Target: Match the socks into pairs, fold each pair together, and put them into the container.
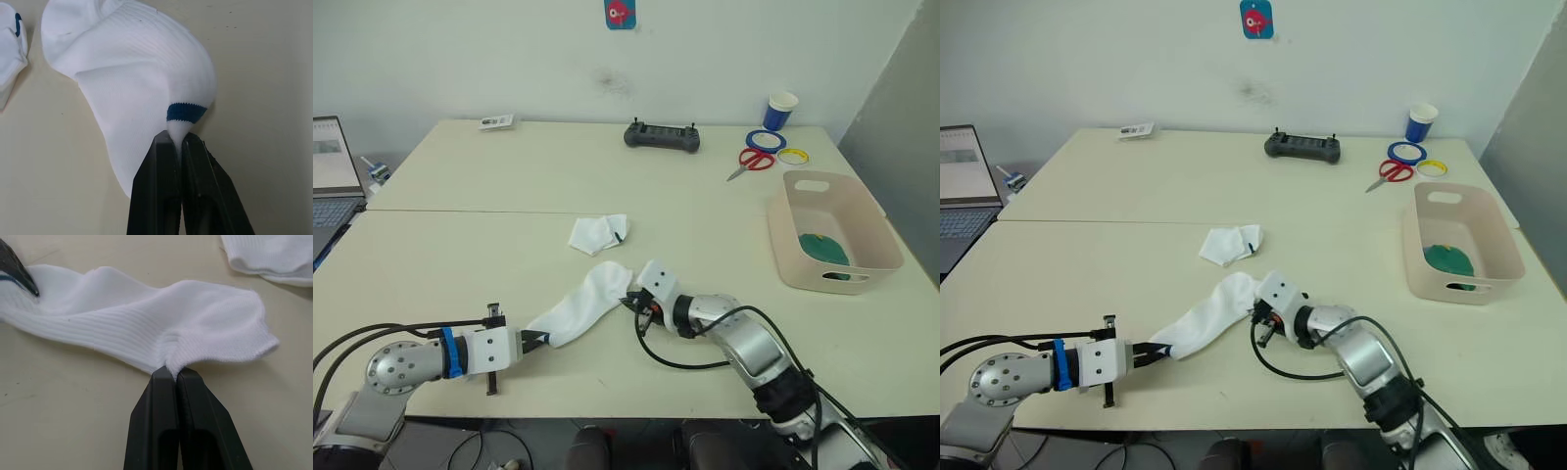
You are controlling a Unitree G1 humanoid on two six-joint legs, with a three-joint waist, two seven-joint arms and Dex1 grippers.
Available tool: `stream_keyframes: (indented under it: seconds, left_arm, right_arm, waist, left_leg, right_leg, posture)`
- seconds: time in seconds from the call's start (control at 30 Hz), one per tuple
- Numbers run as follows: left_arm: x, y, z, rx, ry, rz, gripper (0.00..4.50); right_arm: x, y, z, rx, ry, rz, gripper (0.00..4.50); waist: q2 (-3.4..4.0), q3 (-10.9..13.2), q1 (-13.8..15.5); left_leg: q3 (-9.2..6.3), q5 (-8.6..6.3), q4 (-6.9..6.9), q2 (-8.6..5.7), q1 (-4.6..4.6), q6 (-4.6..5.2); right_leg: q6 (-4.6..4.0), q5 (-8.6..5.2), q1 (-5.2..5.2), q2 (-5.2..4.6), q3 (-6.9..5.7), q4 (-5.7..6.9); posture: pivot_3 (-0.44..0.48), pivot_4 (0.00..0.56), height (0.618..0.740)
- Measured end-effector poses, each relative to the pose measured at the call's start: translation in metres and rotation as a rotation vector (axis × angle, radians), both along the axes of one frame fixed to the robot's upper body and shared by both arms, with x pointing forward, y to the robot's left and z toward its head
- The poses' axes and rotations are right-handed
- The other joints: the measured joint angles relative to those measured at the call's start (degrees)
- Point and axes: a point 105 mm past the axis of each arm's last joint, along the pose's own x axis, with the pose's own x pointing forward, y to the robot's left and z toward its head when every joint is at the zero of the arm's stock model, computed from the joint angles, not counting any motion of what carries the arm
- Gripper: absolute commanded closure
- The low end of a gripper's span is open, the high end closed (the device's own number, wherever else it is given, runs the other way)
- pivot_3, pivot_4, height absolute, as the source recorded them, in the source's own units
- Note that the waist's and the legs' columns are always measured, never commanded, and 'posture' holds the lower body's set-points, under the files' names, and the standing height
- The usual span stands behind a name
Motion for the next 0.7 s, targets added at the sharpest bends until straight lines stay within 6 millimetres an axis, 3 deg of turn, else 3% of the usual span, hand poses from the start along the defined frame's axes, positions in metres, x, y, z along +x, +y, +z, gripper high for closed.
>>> stream_keyframes:
  seconds: [0.1,0.2,0.47,0.63,0.7]
  left_arm:
    - [0.008,-0.012,0.005,-0.023,-0.026,-0.035,4.50]
    - [0.022,-0.038,0.013,-0.071,-0.065,-0.107,4.50]
    - [0.044,-0.078,0.003,-0.125,-0.042,-0.220,4.50]
    - [0.056,-0.077,0.003,-0.104,-0.040,-0.232,4.50]
    - [0.054,-0.075,-0.001,-0.098,-0.020,-0.245,4.50]
  right_arm:
    - [-0.006,-0.016,0.002,-0.003,0.001,-0.036,4.49]
    - [-0.021,-0.036,0.012,0.013,-0.008,-0.085,4.49]
    - [-0.062,-0.075,0.016,0.020,0.032,-0.238,4.49]
    - [-0.079,-0.089,0.003,-0.005,0.085,-0.334,4.49]
    - [-0.081,-0.091,-0.001,-0.009,0.105,-0.360,4.00]
  waist:
    - [0.00,0.0,0.2]
    - [-0.03,0.0,0.6]
    - [-0.06,0.0,0.3]
    - [-0.08,0.0,-0.2]
    - [-0.08,0.0,-0.6]
  left_leg:
    - [-0.01,0.00,0.00,-0.02,-0.03,0.00]
    - [-0.02,0.00,0.01,-0.03,-0.04,0.00]
    - [-0.07,0.00,0.01,-0.01,-0.03,0.00]
    - [-0.07,0.00,0.02,-0.02,0.00,0.00]
    - [-0.03,0.00,0.03,-0.02,0.01,0.00]
  right_leg:
    - [0.01,0.00,-0.01,-0.01,-0.01,0.00]
    - [0.03,0.00,0.00,0.00,0.00,-0.01]
    - [0.04,-0.01,0.00,0.08,-0.01,0.01]
    - [0.06,0.01,0.04,0.07,0.00,0.02]
    - [0.07,0.01,0.04,0.06,0.04,0.02]
  posture:
    - [0.000,0.150,0.740]
    - [0.000,0.150,0.740]
    - [0.000,0.150,0.740]
    - [0.000,0.150,0.740]
    - [0.000,0.150,0.740]
